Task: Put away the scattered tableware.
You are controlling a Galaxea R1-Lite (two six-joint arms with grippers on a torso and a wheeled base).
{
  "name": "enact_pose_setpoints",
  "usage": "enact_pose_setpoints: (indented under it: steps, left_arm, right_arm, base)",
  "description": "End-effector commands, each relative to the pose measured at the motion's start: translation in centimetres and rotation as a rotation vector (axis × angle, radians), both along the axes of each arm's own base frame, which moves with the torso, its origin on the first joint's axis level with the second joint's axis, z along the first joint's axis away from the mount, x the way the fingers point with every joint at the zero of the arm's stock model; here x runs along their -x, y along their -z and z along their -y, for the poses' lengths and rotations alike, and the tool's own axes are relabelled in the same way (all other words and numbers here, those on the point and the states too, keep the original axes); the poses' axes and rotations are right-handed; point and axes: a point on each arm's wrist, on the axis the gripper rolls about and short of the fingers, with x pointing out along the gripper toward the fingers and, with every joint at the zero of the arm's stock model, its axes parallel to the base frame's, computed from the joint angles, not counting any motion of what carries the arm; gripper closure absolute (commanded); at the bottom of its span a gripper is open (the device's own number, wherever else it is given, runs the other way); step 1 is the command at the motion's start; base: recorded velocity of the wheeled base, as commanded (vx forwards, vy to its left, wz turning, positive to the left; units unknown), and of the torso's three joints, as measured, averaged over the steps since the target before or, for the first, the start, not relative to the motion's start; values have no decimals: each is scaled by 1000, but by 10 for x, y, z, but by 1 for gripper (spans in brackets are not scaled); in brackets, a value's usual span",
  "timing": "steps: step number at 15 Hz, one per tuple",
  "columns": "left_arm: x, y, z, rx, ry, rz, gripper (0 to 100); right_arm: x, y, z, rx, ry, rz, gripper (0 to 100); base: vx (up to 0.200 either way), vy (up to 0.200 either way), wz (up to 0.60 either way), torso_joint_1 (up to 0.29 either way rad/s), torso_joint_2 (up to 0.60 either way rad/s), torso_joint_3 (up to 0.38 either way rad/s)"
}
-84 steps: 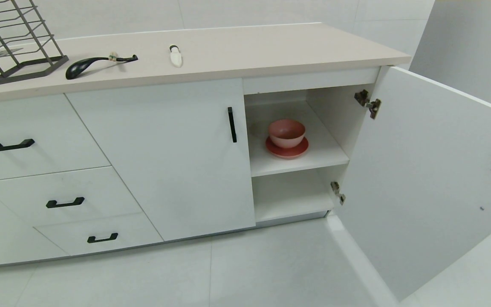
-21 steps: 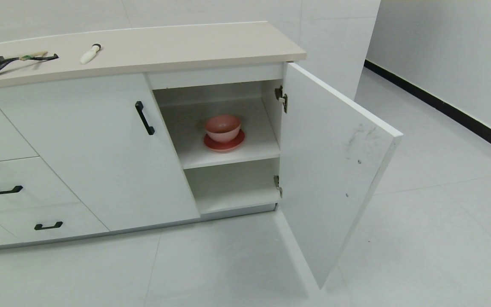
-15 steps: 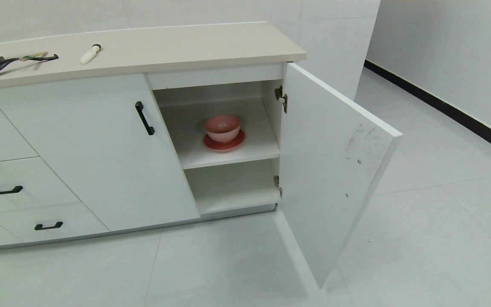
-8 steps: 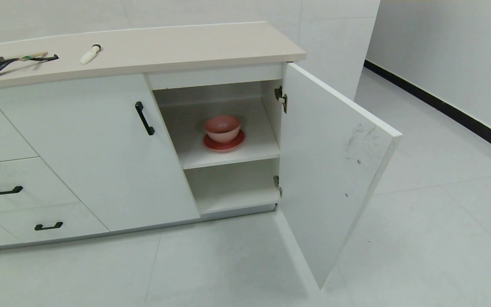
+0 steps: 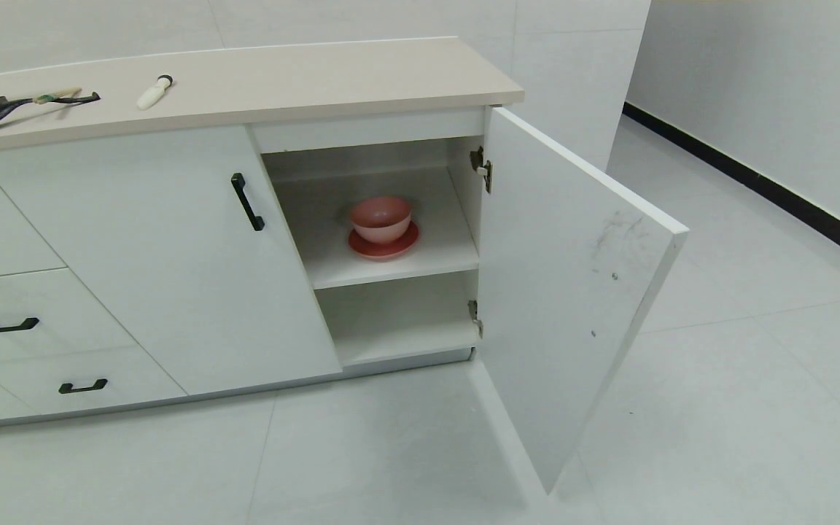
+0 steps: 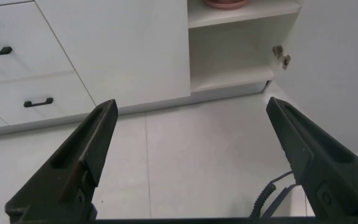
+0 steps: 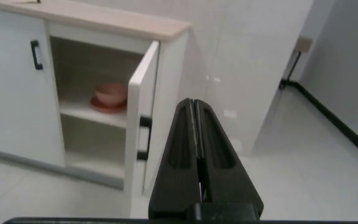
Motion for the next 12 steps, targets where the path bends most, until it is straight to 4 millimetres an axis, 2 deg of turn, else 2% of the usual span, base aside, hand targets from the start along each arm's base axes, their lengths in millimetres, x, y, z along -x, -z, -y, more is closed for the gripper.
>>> enact_pose_setpoints:
  steps: [1, 3, 4, 7, 12]
  left_arm:
    - [0, 0, 0, 0, -2, 1, 0]
    - [0, 0, 0, 15, -8, 2, 0]
    - [0, 0, 0, 34, -19, 3, 0]
    - [0, 0, 0, 29, -19, 3, 0]
    - [0, 0, 0, 31, -19, 1, 0]
  right_arm:
    - [-76, 13, -1, 46, -58, -134, 100]
    - [-99, 16, -1, 58, -85, -165, 100]
    - [-119, 21, -1, 62, -83, -210, 100]
    - [-159, 26, 0, 58, -79, -255, 100]
    - [-201, 38, -1, 57, -96, -265, 100]
  base:
    - [0, 0, 0, 0, 0, 0]
    - [0, 0, 0, 0, 0, 0]
    - [0, 0, 0, 0, 0, 0]
    - [0, 0, 0, 0, 0, 0]
    - [0, 0, 0, 0, 0, 0]
